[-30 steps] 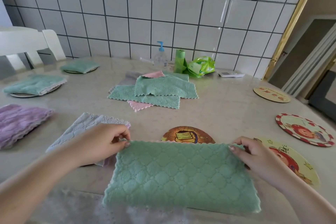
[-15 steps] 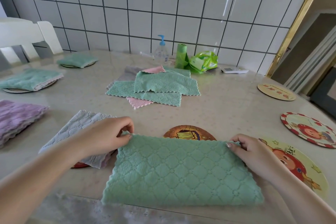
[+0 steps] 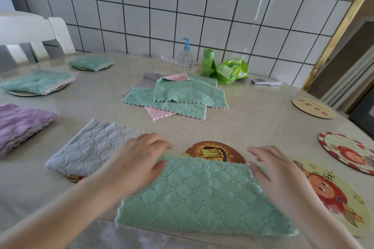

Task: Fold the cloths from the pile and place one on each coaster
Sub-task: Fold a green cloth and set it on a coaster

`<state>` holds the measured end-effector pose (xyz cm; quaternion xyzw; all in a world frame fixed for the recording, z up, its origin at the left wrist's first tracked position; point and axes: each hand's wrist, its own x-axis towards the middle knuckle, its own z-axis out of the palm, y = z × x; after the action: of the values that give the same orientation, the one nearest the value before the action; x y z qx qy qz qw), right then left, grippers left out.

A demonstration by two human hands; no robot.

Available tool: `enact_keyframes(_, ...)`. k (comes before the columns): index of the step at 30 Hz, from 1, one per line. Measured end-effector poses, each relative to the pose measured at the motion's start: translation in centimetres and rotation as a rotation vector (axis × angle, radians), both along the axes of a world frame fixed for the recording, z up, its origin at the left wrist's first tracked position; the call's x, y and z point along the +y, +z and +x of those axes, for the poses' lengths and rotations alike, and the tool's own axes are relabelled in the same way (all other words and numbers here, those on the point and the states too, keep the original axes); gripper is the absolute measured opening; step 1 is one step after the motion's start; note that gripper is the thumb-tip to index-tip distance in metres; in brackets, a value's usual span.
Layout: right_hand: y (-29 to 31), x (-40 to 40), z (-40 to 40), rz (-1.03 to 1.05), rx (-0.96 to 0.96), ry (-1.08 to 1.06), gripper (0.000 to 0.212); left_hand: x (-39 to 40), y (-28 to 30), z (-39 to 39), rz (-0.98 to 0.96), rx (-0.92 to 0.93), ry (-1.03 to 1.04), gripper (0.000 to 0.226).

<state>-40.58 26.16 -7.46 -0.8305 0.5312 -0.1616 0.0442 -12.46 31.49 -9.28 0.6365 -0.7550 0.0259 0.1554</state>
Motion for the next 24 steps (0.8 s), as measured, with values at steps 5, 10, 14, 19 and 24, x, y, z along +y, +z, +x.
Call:
enact_keyframes(5,-2.3,4.1,5.6,-0.008,0.129,0.181,0.045,2.0,-2.7,-5.9,0.016,0.017,-0.120,0.042)
enact_keyframes(10,-6.0,5.7,5.5,0.005,0.090,0.119,0.047,3.3,-4.9,-6.4,-0.027,-0.013,-0.071,0.044)
enact_keyframes(14,-6.0,6.1,3.2,0.014,0.205,0.057,0.058,4.1,-4.8,-5.1,0.009,-0.034,-0.037,0.046)
enact_keyframes(19,-5.8,5.9,0.3,0.111,0.291,-0.011,0.059,4.8,-5.3,-3.1,0.024,-0.081,0.016,0.052)
enact_keyframes(24,-5.3,5.6,-1.1,0.176,0.321,0.014,0.080,5.8,-5.2,-1.6,0.036,-0.071,0.073,0.054)
